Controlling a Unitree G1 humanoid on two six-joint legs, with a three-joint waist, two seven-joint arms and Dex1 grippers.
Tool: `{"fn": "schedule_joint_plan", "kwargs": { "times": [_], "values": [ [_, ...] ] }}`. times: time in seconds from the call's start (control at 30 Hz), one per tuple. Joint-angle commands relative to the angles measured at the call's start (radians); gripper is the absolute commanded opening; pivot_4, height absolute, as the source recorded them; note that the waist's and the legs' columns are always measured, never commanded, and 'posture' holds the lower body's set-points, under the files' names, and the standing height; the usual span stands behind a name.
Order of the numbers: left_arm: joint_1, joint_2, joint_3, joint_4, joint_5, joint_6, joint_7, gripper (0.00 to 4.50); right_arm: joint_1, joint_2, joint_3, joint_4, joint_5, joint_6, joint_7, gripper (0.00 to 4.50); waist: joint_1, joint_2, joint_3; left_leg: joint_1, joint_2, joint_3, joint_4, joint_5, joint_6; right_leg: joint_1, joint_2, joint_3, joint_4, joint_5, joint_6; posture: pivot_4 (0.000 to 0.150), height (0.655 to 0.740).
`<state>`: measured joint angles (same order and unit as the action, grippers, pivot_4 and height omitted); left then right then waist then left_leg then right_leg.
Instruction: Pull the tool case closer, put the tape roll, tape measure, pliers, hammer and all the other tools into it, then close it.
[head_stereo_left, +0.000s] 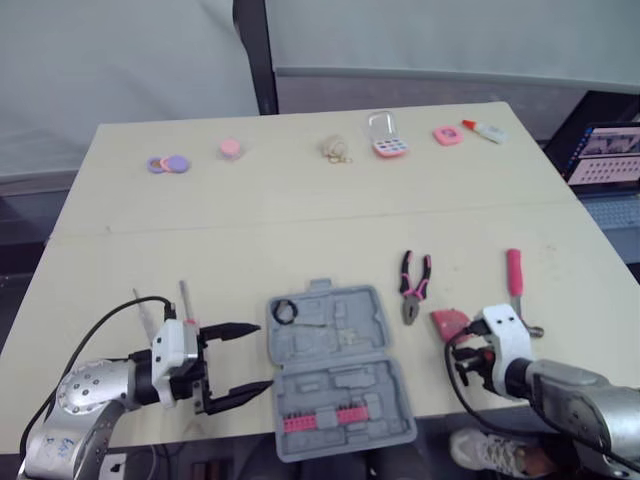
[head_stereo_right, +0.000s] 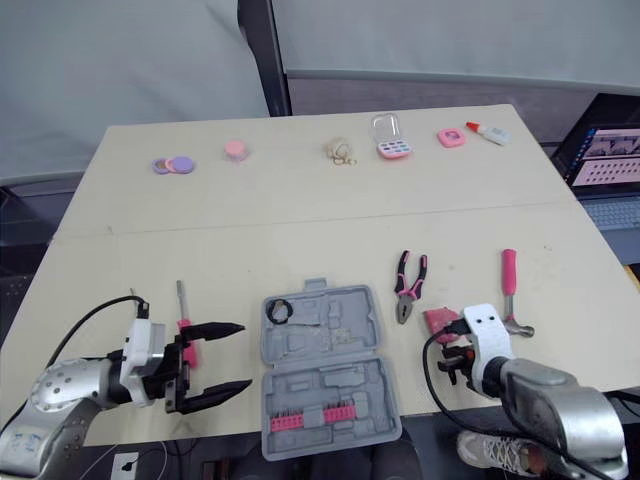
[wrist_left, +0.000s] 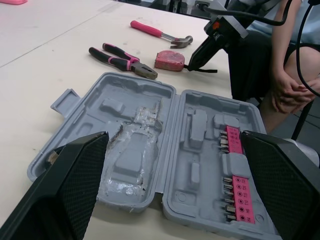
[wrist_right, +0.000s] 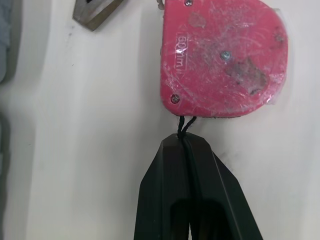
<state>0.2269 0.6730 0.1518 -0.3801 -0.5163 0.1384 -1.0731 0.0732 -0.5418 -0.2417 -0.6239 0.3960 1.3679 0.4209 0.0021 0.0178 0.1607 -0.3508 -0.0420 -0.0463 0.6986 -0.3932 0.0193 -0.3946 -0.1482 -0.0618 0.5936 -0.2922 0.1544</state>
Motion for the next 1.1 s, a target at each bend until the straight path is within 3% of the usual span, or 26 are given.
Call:
{"fn": "schedule_joint_plan", "kwargs": {
  "times": [0.03, 1.1],
  "values": [
    [-0.004, 0.001, 0.003, -0.019, -0.013, -0.015, -0.008, 4.50, 0.018, 0.013, -0.017, -0.074, 0.025, 0.035, -0.012, 0.03, 0.000, 0.000, 0.000, 0.000, 0.000, 0.000, 0.000, 0.000, 0.000, 0.000, 0.000, 0.000, 0.000, 0.000, 0.000, 0.150, 0.7400],
    [-0.001, -0.009, -0.026, 0.004, 0.007, -0.054, -0.027, 4.50, 0.074, 0.056, -0.022, -0.145, 0.043, 0.091, -0.027, 0.03, 0.000, 0.000, 0.000, 0.000, 0.000, 0.000, 0.000, 0.000, 0.000, 0.000, 0.000, 0.000, 0.000, 0.000, 0.000, 0.150, 0.7400]
  ]
}}
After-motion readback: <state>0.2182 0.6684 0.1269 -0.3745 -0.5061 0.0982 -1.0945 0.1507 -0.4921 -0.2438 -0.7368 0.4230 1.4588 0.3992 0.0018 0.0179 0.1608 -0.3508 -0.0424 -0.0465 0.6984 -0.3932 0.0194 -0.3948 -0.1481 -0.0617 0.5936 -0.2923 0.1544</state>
